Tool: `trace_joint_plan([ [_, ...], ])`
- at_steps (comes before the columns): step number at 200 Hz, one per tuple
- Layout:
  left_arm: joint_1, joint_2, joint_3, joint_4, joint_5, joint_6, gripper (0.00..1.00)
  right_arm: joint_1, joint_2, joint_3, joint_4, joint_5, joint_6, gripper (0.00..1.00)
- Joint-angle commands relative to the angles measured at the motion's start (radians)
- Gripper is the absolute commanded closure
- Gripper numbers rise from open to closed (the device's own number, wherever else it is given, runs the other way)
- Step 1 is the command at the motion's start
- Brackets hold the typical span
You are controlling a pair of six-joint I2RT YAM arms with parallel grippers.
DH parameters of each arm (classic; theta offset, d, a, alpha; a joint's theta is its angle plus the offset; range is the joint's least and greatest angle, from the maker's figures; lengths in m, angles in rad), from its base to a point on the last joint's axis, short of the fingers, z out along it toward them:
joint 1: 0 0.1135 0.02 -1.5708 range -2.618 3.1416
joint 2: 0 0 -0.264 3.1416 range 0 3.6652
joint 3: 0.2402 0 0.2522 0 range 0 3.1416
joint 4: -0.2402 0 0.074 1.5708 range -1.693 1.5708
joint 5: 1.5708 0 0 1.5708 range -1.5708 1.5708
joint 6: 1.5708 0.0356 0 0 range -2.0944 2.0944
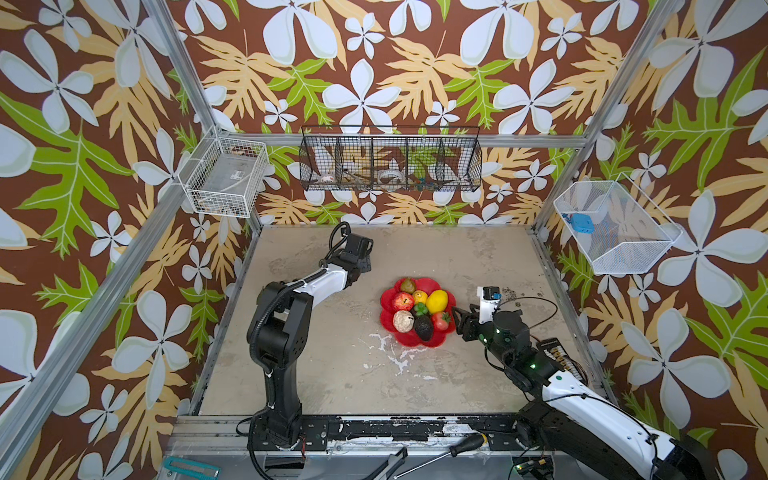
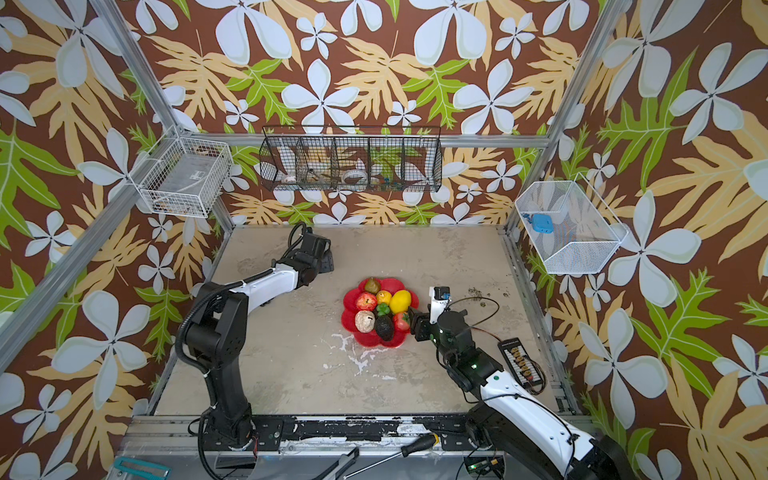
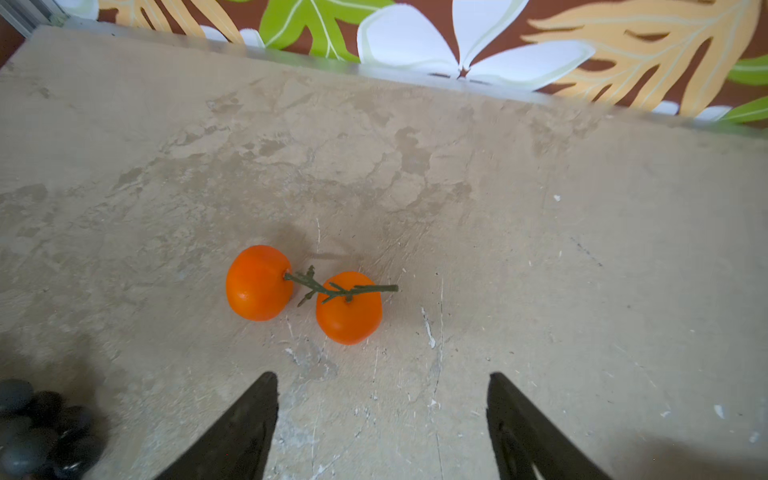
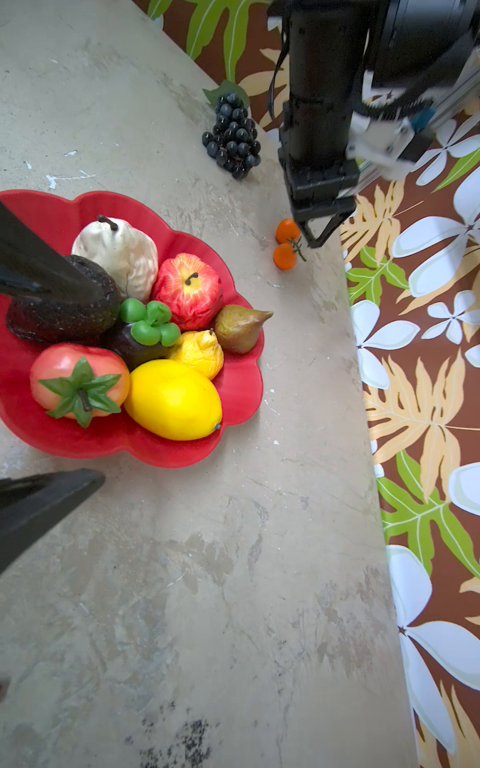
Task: Place and organize the fake fruits in the fruit bowl
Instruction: 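Open the right gripper and move the left gripper over the tangerines, then lower the left gripper and close it on the tangerine stem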
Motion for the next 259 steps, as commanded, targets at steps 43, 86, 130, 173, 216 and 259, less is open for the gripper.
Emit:
trace_joint_plan([
  [43, 0.004, 0.225, 0.302, -0.260, -0.198, 0.035, 0.15, 0.001, -0.003, -0.022, 0.086, 0.031, 0.007, 0.31],
  [86, 0.006, 0.315, 0.413, -0.323, -0.255, 0.043, 0.11, 0.001, 0.021, -0.021, 0.092, 0.033, 0.010, 0.30],
  [130, 0.020, 0.340, 0.433, -0.331, -0.237, 0.036, 0.20, 0.001, 0.040, -0.021, 0.098, 0.035, 0.010, 0.30],
  [173, 0.023, 0.314, 0.400, -0.330, -0.265, 0.042, 0.25, 0.001, 0.073, -0.013, 0.102, 0.033, 0.013, 0.30],
  [216, 0.023, 0.224, 0.264, -0.270, -0.281, 0.032, 0.37, 0.001, 0.101, -0.004, 0.098, 0.036, 0.017, 0.30],
  [259, 0.026, 0.156, 0.162, -0.219, -0.264, 0.017, 0.50, 0.001, 0.133, 0.008, 0.091, 0.037, 0.018, 0.31],
])
